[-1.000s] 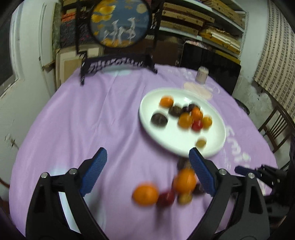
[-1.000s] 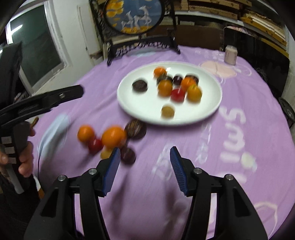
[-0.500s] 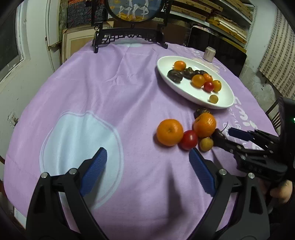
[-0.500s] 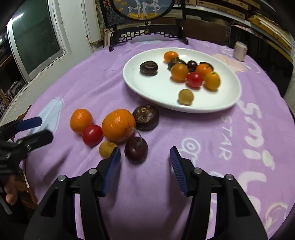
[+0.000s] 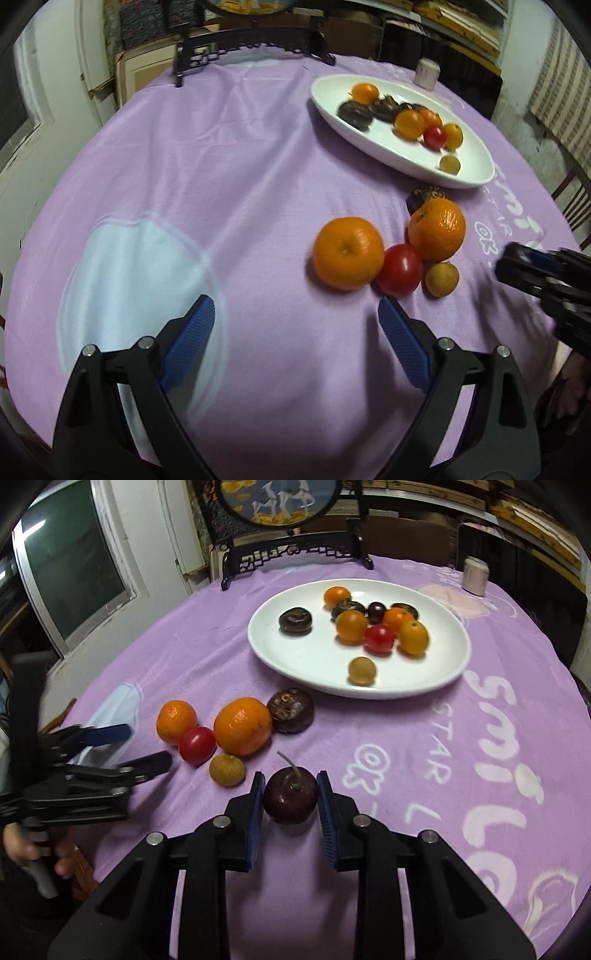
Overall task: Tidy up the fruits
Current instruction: 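Grasp a dark cherry with the right tool while the left tool grasps an orange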
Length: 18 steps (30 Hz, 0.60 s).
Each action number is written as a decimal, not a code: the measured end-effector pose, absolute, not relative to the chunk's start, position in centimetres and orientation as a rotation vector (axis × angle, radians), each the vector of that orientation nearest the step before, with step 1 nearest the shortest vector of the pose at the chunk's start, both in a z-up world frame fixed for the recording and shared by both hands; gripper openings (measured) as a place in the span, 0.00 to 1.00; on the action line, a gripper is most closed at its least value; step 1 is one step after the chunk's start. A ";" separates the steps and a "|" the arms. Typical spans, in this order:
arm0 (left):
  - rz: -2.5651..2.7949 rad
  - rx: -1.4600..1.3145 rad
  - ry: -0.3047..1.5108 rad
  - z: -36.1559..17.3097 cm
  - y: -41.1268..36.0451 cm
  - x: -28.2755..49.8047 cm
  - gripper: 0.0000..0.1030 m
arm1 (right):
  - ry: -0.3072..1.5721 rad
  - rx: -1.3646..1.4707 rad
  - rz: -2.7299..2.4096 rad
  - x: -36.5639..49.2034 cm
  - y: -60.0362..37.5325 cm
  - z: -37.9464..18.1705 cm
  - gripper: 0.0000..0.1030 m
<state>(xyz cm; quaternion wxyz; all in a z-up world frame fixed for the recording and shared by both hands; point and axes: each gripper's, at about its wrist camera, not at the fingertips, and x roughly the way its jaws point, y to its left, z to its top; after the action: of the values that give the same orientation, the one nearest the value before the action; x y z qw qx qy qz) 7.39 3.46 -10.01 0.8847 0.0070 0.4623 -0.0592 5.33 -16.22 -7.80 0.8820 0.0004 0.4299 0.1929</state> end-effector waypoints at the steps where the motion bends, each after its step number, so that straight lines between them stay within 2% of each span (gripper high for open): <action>1: -0.117 0.029 0.954 -10.0 3.1 7.7 0.89 | 0.893 0.010 0.402 5.1 -16.5 -7.7 0.28; 2: -0.109 0.043 0.950 -10.1 2.7 8.1 0.88 | 0.890 0.019 0.402 4.9 -16.8 -7.5 0.28; 4: -0.105 0.051 0.945 -10.0 2.0 9.0 0.79 | 0.884 0.029 0.404 4.6 -17.0 -7.2 0.28; 6: -0.131 0.049 0.938 -9.8 1.5 9.4 0.53 | 0.878 0.037 0.408 4.3 -17.3 -7.0 0.28; 7: -0.149 0.043 0.936 -9.7 1.1 9.5 0.44 | 0.876 0.039 0.408 4.2 -17.4 -7.0 0.28; 8: -0.169 0.034 0.940 -9.5 0.8 9.4 0.40 | 0.875 0.042 0.407 4.1 -17.5 -7.0 0.28; 18: -0.208 0.013 0.948 -8.1 0.0 8.0 0.39 | 0.873 0.063 0.393 4.2 -18.3 -7.2 0.28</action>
<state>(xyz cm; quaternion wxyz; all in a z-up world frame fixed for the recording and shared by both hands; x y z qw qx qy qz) 8.04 -0.03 -8.12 0.8846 0.0064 0.4555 -0.0999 4.22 -18.34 -7.15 0.8872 0.0301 0.4198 0.1890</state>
